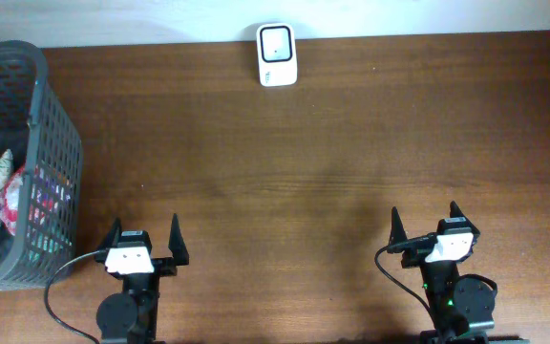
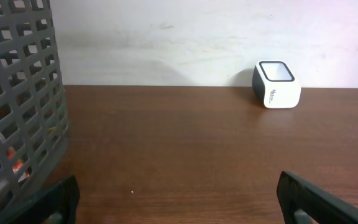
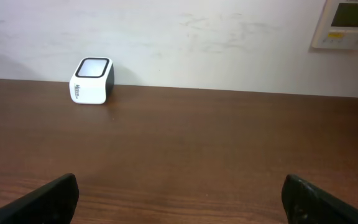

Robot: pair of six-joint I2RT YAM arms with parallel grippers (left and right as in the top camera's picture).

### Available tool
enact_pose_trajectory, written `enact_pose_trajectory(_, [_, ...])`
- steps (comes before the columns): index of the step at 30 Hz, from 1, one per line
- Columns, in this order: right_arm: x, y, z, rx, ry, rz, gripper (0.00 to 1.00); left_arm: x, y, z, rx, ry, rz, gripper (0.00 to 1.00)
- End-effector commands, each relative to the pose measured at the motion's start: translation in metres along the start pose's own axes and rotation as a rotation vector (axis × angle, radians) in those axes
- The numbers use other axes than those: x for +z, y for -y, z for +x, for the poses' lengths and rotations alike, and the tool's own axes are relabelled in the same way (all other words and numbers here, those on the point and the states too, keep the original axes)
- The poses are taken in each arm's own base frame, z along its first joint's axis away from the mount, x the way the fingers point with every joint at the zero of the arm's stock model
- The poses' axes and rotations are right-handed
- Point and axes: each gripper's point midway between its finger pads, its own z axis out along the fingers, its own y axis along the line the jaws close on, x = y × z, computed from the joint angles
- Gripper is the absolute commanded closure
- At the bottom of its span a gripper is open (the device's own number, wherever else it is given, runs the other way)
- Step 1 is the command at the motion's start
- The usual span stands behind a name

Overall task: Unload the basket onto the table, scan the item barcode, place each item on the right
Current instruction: 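Move the left gripper toward the grey basket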

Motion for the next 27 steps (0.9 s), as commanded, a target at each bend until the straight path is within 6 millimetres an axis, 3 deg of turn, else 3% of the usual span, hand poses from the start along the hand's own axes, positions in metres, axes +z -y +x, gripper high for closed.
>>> enact_pose_trajectory(1, [0.0, 0.001, 0.004, 0.002, -0.008, 0.003, 0.01, 0.0, -0.002, 0.001, 0.016, 0.0, -0.009, 0.01])
enact_pose_trajectory(15, [0.0, 0.001, 0.004, 0.002, -0.008, 0.003, 0.01, 0.0, -0.003, 0.001, 0.015, 0.001, -0.016, 0.01])
enact_pose_trajectory(16, [0.0, 0.001, 0.004, 0.002, -0.008, 0.003, 0.01, 0.0, 0.004, 0.001, 0.013, -0.001, 0.026, 0.01])
enact_pose_trajectory(18, [0.0, 0.001, 0.004, 0.002, -0.008, 0.003, 0.01, -0.006, 0.042, -0.004, -0.021, 0.014, 0.25, 0.01])
enact_pose_trajectory(20, [0.0, 0.001, 0.004, 0.002, -0.008, 0.003, 0.01, -0.023, 0.083, -0.02, -0.001, 0.082, 0.505, 0.01])
enact_pose_trajectory(21, [0.0, 0.001, 0.004, 0.002, -0.008, 0.003, 0.01, -0.029, 0.094, -0.025, 0.01, 0.105, 0.578, 0.01])
enact_pose_trajectory(24, [0.0, 0.001, 0.004, 0.002, -0.008, 0.003, 0.01, -0.029, 0.089, -0.044, 0.027, 0.187, 0.544, 0.01])
enact_pose_trajectory(27, [0.0, 0.001, 0.004, 0.002, -0.008, 0.003, 0.01, -0.052, 0.084, -0.112, 0.093, 0.505, 0.507, 0.01])
